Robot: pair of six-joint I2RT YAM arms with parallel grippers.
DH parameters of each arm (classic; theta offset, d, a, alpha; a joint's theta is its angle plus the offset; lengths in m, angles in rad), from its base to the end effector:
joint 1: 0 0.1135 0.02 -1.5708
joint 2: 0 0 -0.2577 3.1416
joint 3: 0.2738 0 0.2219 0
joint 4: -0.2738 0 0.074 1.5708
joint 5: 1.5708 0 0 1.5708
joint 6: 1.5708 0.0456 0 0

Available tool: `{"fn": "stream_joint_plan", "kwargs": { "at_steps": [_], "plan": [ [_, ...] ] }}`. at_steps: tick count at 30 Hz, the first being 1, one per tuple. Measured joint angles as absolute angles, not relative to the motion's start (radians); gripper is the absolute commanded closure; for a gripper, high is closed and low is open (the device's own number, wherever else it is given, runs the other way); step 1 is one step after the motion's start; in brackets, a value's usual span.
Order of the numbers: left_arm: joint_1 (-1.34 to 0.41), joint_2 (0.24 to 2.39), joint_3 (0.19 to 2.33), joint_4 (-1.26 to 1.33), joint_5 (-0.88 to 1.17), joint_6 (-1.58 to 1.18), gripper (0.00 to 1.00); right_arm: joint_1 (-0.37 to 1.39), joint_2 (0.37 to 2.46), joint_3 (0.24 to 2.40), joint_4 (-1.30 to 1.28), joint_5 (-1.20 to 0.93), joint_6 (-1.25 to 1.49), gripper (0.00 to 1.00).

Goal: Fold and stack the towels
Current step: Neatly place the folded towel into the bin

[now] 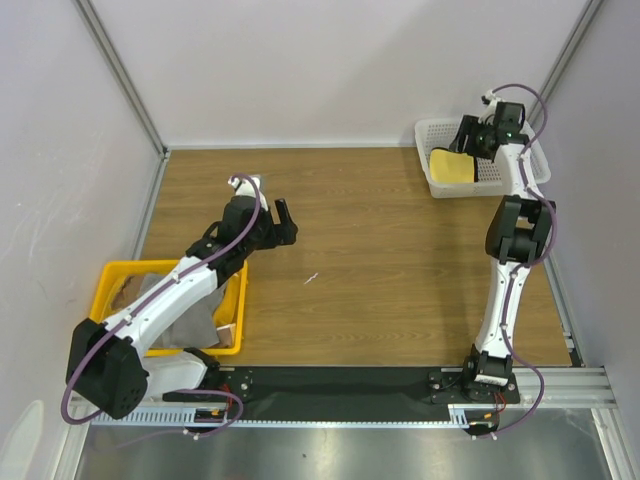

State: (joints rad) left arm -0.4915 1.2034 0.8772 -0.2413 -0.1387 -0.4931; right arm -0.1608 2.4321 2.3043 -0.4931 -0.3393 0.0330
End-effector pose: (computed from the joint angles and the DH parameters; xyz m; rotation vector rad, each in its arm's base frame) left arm 0.2230 -0.1122 0.2783 -0.0840 2.1612 -0.4280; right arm 0.5258 -0.0699 0.2456 0.0196 2.1665 0.2981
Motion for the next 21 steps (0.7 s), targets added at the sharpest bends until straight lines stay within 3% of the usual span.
{"fn": "stream_joint_plan", "kwargs": {
  "at_steps": [1, 5, 21],
  "plan": [
    [-0.492, 1.203, 0.877, -0.242, -0.147, -0.491, 0.11, -0.161, 2.448, 2.302, -0.493, -0.336, 0.033, 0.44],
    [-0.491, 1.204, 0.877, -0.243, -0.168, -0.487, 0.11, -0.160, 2.494, 2.297, -0.492, -0.312, 0.025, 0.52],
    [-0.491, 1.201, 0.877, -0.249, -0.234, -0.488, 0.10, -0.118, 2.591, 2.338, -0.535, -0.156, -0.199, 0.47]
  ]
}}
